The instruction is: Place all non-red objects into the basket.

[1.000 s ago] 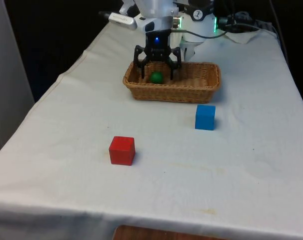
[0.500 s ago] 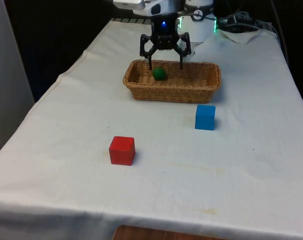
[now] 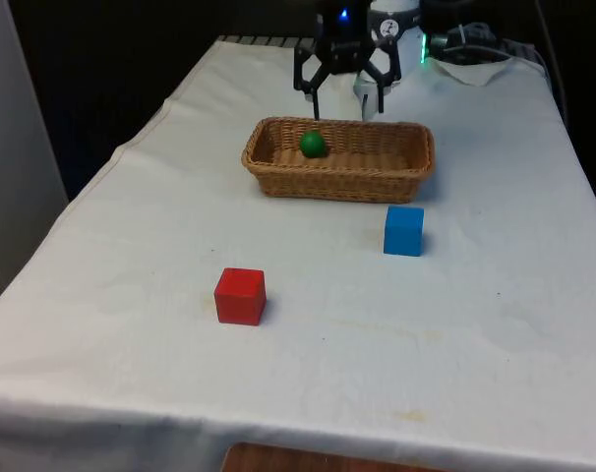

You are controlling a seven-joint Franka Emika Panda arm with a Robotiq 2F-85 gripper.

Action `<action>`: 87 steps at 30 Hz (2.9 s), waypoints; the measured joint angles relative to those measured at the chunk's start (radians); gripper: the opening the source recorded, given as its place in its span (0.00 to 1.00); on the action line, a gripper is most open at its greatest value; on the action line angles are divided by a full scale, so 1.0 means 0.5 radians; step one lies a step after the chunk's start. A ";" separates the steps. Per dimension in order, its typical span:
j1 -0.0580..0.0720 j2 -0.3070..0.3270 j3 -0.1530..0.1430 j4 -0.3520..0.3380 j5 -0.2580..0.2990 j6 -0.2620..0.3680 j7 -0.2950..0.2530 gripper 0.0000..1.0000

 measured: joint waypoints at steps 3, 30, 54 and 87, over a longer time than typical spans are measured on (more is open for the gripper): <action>0.004 -0.020 0.026 0.042 -0.002 -0.050 0.022 1.00; 0.032 0.156 0.304 0.392 -0.002 -0.176 0.286 1.00; 0.026 0.550 0.364 0.732 0.006 -0.340 0.436 1.00; 0.000 0.968 0.322 1.044 0.242 -0.310 0.398 1.00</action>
